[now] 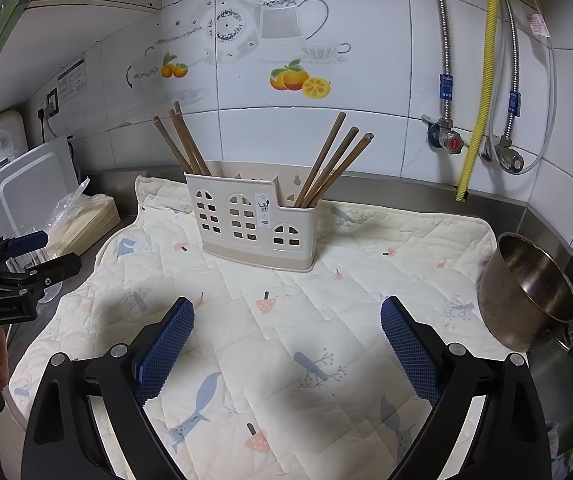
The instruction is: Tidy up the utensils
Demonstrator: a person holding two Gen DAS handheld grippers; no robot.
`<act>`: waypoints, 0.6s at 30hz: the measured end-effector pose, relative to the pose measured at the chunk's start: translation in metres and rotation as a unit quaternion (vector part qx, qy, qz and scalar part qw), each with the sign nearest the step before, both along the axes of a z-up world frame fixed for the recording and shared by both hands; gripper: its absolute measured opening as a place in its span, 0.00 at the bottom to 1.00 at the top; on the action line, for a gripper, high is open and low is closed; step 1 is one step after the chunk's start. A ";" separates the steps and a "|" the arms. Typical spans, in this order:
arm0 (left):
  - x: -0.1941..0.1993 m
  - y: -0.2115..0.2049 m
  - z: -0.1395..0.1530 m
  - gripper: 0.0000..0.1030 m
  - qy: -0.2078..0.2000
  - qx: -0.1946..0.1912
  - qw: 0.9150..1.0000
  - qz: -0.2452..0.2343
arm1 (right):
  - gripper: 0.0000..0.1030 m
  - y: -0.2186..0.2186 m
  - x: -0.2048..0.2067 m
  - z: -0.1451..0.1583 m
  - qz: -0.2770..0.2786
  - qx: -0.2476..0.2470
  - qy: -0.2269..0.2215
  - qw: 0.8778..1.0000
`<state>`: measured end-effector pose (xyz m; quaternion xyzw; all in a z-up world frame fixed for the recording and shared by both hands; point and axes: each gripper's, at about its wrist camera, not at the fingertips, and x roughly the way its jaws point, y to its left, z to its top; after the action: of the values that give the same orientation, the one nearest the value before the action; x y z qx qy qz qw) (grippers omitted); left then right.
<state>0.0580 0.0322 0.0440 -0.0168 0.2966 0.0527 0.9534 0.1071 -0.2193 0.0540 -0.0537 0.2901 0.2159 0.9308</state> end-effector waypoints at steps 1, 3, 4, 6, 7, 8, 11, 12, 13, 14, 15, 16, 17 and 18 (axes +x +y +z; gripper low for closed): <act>0.000 0.000 0.000 0.95 0.000 -0.001 1.000 0.000 | 0.89 0.000 0.000 0.000 0.000 0.000 0.000 1.000; 0.000 0.000 0.000 0.95 0.000 -0.001 1.000 0.000 | 0.89 0.000 -0.001 0.000 0.000 -0.001 0.001 1.000; 0.000 0.000 0.000 0.95 0.000 -0.001 1.000 0.001 | 0.89 0.000 -0.001 0.000 0.000 -0.002 0.001 1.000; -0.001 0.000 -0.001 0.95 0.001 -0.002 1.000 0.000 | 0.89 0.000 -0.001 0.000 0.000 -0.002 0.002 1.000; -0.001 0.000 -0.001 0.95 0.001 -0.002 1.000 0.000 | 0.89 0.000 -0.001 0.000 0.000 -0.002 0.002 1.000; -0.001 -0.001 -0.002 0.95 0.002 -0.002 1.000 0.000 | 0.89 0.000 -0.001 0.000 -0.001 -0.002 0.002 1.000; -0.001 -0.001 -0.003 0.95 0.003 -0.002 1.000 0.000 | 0.90 0.000 0.000 -0.001 -0.001 -0.002 0.003 1.000; -0.001 -0.002 -0.003 0.95 0.004 -0.002 1.000 0.000 | 0.90 -0.001 0.000 -0.001 -0.001 -0.002 0.003 1.000; -0.001 -0.002 -0.003 0.95 0.004 -0.002 1.000 0.000 | 0.90 -0.001 0.000 -0.001 -0.001 -0.001 0.003 1.000; -0.001 -0.002 -0.003 0.95 0.003 -0.002 1.000 -0.001 | 0.90 -0.001 0.000 -0.001 -0.001 -0.002 0.003 1.000; -0.001 -0.003 -0.003 0.95 0.003 -0.002 1.000 -0.001 | 0.90 -0.001 0.000 -0.001 -0.002 -0.002 0.003 1.000; -0.001 -0.003 -0.003 0.95 0.003 -0.002 1.000 -0.001 | 0.90 -0.001 0.000 -0.001 -0.001 -0.001 0.003 1.000; -0.001 -0.003 -0.003 0.95 0.003 -0.002 1.000 -0.001 | 0.90 -0.001 0.000 -0.002 -0.001 -0.001 0.004 1.000; -0.001 -0.003 -0.003 0.95 0.003 -0.002 1.000 -0.001 | 0.90 -0.001 0.000 -0.001 -0.002 -0.001 0.004 1.000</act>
<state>0.0569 0.0294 0.0407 -0.0182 0.2994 0.0515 0.9526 0.1069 -0.2202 0.0526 -0.0538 0.2939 0.2142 0.9300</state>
